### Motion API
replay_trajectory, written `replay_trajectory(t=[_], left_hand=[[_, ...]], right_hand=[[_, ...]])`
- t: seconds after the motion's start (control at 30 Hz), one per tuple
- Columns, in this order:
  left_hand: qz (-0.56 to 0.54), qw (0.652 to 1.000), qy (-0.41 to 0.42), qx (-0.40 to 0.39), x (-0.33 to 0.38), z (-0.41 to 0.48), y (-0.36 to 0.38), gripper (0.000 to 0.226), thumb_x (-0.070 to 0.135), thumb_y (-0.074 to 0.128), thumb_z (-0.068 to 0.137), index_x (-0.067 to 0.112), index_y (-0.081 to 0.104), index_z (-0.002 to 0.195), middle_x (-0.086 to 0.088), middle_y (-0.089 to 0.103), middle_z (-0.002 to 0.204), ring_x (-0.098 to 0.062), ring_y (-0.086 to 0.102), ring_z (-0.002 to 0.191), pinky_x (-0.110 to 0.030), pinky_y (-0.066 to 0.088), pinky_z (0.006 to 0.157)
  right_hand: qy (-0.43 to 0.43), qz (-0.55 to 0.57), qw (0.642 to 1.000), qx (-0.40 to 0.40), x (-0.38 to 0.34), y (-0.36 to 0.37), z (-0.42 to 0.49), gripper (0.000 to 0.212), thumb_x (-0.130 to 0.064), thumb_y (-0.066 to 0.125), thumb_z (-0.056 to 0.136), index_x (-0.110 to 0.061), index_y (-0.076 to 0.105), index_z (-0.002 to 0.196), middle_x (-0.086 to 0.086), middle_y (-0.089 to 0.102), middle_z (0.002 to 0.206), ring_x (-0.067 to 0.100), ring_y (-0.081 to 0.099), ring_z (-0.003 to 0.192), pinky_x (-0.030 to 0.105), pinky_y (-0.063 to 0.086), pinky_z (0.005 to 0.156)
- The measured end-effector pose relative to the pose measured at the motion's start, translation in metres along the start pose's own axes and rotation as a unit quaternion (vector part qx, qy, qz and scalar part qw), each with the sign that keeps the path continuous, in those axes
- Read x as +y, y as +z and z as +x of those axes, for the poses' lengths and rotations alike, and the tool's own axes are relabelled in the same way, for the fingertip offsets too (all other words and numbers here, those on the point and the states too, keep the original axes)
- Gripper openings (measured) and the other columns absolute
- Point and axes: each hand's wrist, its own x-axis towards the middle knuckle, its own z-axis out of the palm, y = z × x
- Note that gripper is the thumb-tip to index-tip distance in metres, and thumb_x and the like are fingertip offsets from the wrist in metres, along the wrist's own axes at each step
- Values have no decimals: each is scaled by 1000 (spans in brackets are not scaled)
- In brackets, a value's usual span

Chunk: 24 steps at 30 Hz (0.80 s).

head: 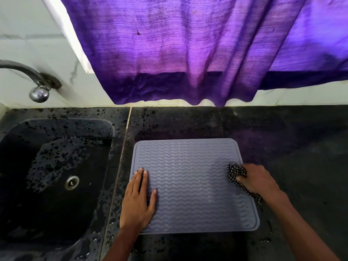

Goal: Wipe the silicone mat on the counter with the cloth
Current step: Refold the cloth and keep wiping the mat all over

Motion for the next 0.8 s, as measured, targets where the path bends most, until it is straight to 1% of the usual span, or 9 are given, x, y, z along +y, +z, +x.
replay_trajectory(t=[0.03,0.1,0.17,0.23,0.33,0.5,0.6,0.7,0.8], left_hand=[[-1,1000,-1,0,0,0,0,71,52,32,101,8,28,157,-6,23,166,-21,22,153,-40,20,123],[-1,1000,-4,-1,0,-1,0,71,52,32,101,9,27,157,-6,23,166,-21,21,153,-41,22,123],[-1,1000,-4,-1,0,0,0,70,51,32,102,9,26,158,-6,23,166,-21,20,153,-42,23,123],[-2,1000,-2,-2,-1,0,0,70,51,32,102,9,26,158,-6,23,166,-20,20,153,-42,23,123],[1,1000,-5,-4,-1,0,0,70,50,33,102,9,26,158,-6,22,166,-20,19,153,-42,23,123],[0,1000,-2,2,-1,0,1,70,49,34,102,8,27,157,-7,23,166,-21,20,153,-43,23,123],[3,1000,-1,1,-3,-1,1,70,50,33,102,7,27,157,-8,22,166,-21,18,154,-43,24,123],[-4,1000,0,0,-1,0,2,70,50,33,102,5,28,156,-9,24,165,-22,20,153,-43,25,122],[-20,1000,-1,13,-3,1,2,69,49,39,100,5,36,153,-9,32,162,-24,29,150,-42,29,120]], right_hand=[[-11,22,1000,-3,-2,-2,0,36,-37,62,88,-18,64,118,11,67,114,30,62,105,33,48,86],[-17,61,997,34,-7,-5,2,36,-33,65,88,-18,63,121,11,67,116,31,61,107,33,47,87],[2,68,994,86,-12,-4,6,35,-31,62,88,-18,62,120,14,67,114,35,62,104,38,49,86],[19,58,991,116,-17,1,4,28,-28,59,89,-14,62,113,17,67,107,37,63,97,42,52,81],[21,40,989,141,-22,13,-6,21,-19,59,87,-9,61,104,18,66,99,38,62,91,43,53,74],[9,18,989,145,-20,34,-28,30,-11,63,81,-11,61,112,17,64,96,37,62,89,39,48,67],[-22,15,990,140,-18,38,-39,40,-7,65,78,-19,63,116,13,65,95,35,62,88,38,51,65],[-86,29,982,167,-27,33,-35,49,0,69,69,-27,68,111,6,71,94,30,65,85,37,54,65],[-205,63,963,163,-69,36,-17,54,2,71,65,-28,68,110,-2,73,99,24,66,91,37,55,79]])
